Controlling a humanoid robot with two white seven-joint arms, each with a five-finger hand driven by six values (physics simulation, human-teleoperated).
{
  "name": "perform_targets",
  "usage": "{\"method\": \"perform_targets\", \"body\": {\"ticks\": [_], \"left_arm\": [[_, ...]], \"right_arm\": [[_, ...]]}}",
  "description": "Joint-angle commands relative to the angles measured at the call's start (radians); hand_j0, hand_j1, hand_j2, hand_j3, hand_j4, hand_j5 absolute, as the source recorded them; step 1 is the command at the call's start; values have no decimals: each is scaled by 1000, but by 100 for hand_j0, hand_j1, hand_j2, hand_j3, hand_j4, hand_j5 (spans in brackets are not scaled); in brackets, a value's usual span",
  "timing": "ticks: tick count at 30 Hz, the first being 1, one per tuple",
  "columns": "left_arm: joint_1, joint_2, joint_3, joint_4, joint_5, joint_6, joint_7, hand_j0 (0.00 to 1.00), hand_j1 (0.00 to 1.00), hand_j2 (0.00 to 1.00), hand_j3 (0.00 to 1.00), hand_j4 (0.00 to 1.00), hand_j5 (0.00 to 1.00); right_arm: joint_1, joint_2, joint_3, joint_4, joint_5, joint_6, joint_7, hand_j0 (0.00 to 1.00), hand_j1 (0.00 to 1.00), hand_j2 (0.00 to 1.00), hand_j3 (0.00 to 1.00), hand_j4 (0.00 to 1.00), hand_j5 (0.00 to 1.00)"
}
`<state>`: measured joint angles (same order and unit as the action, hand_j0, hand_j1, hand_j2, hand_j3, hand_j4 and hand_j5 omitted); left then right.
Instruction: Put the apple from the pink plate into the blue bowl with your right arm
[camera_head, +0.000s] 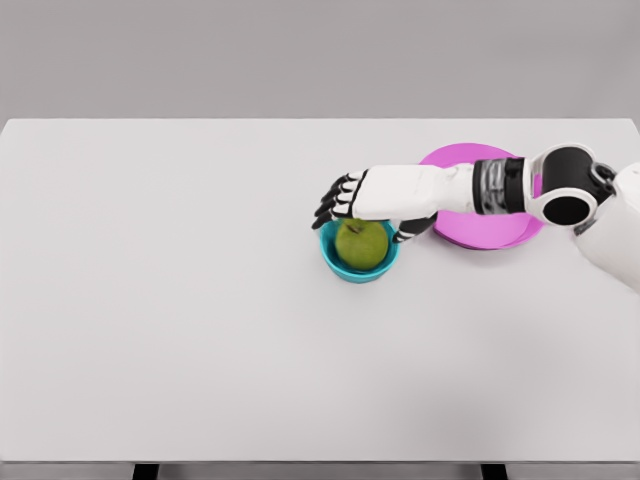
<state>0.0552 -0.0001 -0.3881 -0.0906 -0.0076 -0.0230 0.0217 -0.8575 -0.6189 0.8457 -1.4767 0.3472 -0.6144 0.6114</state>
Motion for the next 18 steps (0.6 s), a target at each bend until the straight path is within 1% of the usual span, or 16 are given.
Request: {"method": "perform_targets", "body": {"ticks": [1,2,3,4,5,7,8,9,10,11,14,16,18], "left_arm": [[-2,0,0,0,0,0,0,100,100,100,100,100,100],[0,0,0,0,0,0,0,100,100,100,100,100,100],[0,0,0,0,0,0,0,100,100,100,100,100,100],[0,0,0,0,0,0,0,100,100,100,100,100,100],[0,0,0,0,0,0,0,100,100,100,100,100,100],[0,0,0,0,0,0,0,100,100,100,100,100,100],[0,0,0,0,0,0,0,100,100,100,100,100,100],[0,0,0,0,0,0,0,100,100,100,100,100,100],[0,0,0,0,0,0,0,100,100,100,100,100,100],[0,0,0,0,0,0,0,100,100,100,100,100,100],[0,0,0,0,0,0,0,100,100,100,100,100,100],[0,0,0,0,0,0,0,100,100,100,100,100,100],[-9,0,-6,0,-3,-3,0,100,100,100,100,100,100]], "right_arm": [[2,-38,-106,-69,-10,4,-1,100,100,100,100,100,100],[11,-73,-184,-77,-13,4,-1,100,100,100,100,100,100],[44,-96,-266,-73,-14,4,-1,100,100,100,100,100,100],[95,-111,-355,-59,-17,4,-1,100,100,100,100,100,100],[129,-130,-408,-36,-17,4,-1,100,100,100,100,100,100],[152,-140,-473,29,-19,4,-1,100,100,100,100,100,100],[204,-130,-576,58,-19,4,-1,100,100,100,100,100,100],[278,-128,-678,47,-20,4,-1,100,100,100,100,100,100],[322,-125,-715,46,-19,4,-1,100,100,100,100,100,100],[333,-125,-718,55,-19,4,-1,100,100,100,100,100,100],[396,-128,-726,62,-19,4,-1,100,100,100,100,100,100],[416,-130,-725,62,-17,4,-1,100,100,100,100,100,100],[419,-130,-725,65,-13,4,-1,100,100,100,100,100,100]]}}
